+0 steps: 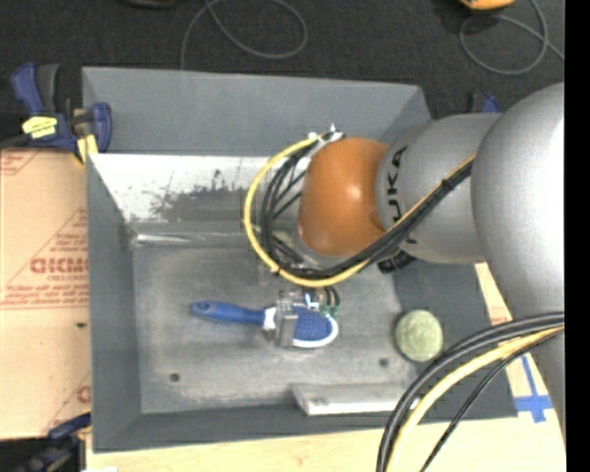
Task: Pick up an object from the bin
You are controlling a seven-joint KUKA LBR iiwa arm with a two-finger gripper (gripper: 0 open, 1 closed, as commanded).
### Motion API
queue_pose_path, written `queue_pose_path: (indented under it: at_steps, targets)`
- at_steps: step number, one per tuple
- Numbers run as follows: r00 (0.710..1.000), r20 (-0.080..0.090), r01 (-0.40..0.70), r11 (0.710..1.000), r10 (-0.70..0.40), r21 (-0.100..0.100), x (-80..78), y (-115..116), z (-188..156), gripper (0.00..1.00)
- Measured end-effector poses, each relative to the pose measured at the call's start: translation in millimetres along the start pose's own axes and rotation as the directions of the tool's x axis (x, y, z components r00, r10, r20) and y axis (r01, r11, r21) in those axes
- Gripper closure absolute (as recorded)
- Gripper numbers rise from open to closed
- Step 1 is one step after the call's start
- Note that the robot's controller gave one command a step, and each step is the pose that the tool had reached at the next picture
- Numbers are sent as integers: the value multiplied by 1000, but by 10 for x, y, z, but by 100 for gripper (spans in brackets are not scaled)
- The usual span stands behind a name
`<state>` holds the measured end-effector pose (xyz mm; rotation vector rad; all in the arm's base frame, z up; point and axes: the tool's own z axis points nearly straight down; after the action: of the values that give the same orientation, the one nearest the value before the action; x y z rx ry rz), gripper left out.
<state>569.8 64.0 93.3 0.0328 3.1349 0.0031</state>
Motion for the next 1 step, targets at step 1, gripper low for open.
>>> queue_pose_path:
  at_steps: [1]
  targets:
    - [996,-12,-91,996,91,3,93,-67,-146,0]
